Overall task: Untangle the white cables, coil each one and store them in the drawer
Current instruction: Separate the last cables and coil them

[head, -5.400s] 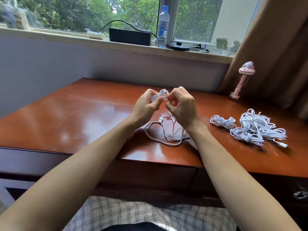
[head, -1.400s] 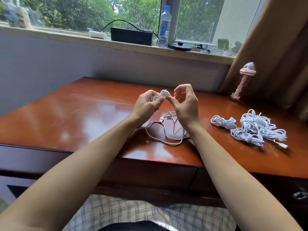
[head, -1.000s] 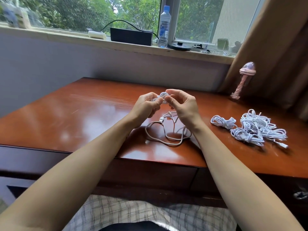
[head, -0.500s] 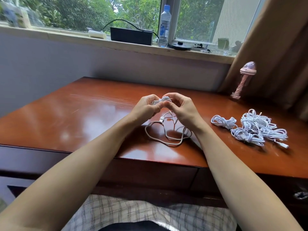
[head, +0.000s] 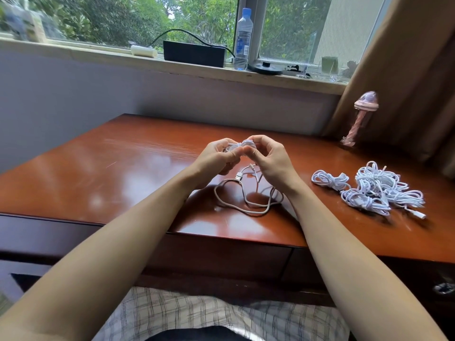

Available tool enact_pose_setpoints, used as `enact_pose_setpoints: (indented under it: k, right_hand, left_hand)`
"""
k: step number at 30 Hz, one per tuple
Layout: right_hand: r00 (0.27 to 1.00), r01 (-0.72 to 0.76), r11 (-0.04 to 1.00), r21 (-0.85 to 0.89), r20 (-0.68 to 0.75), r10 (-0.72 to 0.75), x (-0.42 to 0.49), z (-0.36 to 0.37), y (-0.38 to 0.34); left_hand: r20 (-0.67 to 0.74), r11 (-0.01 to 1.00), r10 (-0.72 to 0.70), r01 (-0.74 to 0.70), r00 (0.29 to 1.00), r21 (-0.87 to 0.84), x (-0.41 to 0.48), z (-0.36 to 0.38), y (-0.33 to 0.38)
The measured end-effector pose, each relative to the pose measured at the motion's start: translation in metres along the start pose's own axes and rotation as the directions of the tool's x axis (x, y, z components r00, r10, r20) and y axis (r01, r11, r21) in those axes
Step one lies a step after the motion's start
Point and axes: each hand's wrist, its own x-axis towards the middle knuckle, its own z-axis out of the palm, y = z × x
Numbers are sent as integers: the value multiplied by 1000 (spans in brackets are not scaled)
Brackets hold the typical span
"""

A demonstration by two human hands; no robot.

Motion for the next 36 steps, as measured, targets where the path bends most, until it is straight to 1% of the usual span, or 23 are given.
enact_pose_setpoints:
  k: [5, 10, 17, 19, 32, 36]
  right_hand:
    - [1000, 1, 1000, -22, -29, -1, 1, -1, 1]
    - [999, -4, 1000, -18, -41, 3, 0, 0, 0]
    - [999, 2, 999, -37, -39, -3, 2, 0, 2]
    - [999, 6, 999, -54, -32, -8, 2, 0, 3]
    - [1000, 3, 999, -53, -7, -3, 2, 2, 3]
    - [1000, -1, 999, -48, -9, 0, 3, 2, 3]
  left_hand:
    - [11, 1000, 7, -7, 1000, 7, 1, 1, -1]
    - [-67, 998, 59, -59, 996, 8, 2, 2, -1]
    - [-125, 976, 127, -102, 984, 192, 4, 1, -4]
    - [-143, 970, 140, -106, 980, 220, 5, 2, -4]
    - [-255, 980, 150, -109, 955, 167, 2, 5, 4]
    - [-286, 978, 155, -106, 946, 180, 2, 8, 5]
